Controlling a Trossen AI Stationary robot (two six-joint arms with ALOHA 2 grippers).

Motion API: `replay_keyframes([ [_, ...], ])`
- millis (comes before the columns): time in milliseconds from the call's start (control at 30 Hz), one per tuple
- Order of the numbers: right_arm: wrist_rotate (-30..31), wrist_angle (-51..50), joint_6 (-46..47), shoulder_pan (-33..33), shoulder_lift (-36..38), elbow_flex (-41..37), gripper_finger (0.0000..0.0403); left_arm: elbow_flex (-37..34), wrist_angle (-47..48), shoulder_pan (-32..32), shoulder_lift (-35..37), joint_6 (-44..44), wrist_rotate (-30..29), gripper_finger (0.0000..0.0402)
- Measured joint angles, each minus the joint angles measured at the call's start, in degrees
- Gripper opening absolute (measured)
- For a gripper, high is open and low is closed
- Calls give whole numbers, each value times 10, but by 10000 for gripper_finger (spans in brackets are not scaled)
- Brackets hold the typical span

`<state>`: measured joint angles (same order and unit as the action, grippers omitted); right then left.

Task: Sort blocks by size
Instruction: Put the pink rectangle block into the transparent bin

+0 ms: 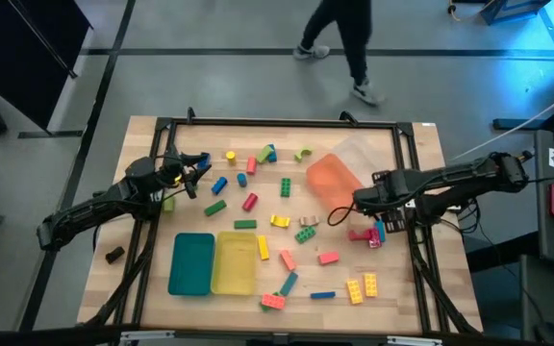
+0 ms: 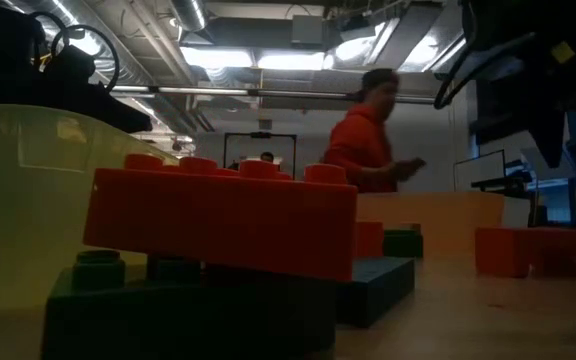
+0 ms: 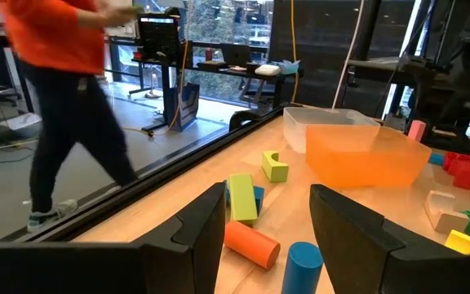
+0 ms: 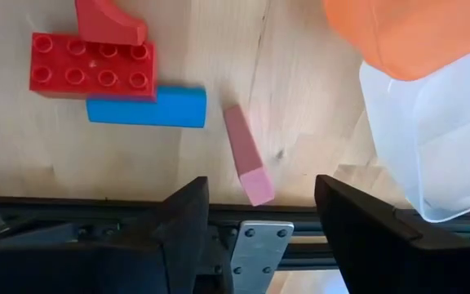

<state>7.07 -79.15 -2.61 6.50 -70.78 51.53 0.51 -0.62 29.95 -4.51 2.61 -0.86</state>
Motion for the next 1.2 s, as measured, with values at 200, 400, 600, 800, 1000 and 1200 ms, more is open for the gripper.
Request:
replay_keyframes([
  [200, 0, 0, 0, -1, -23, 0, 225, 0, 0, 0, 0, 0, 0, 164],
  [400, 15, -1, -2, -1, -76, 0, 225, 0, 0, 0, 0, 0, 0, 164],
  [600, 25, -4, -2, -1, -121, 0, 225, 0, 0, 0, 0, 0, 0, 164],
  [800, 25, -6, -2, -1, -153, 0, 225, 0, 0, 0, 0, 0, 0, 164],
  [1000, 24, -7, -2, -1, -181, 0, 225, 0, 0, 0, 0, 0, 0, 164],
  [1200, 24, -4, -2, -1, -199, -8, 225, 0, 0, 0, 0, 0, 0, 164],
])
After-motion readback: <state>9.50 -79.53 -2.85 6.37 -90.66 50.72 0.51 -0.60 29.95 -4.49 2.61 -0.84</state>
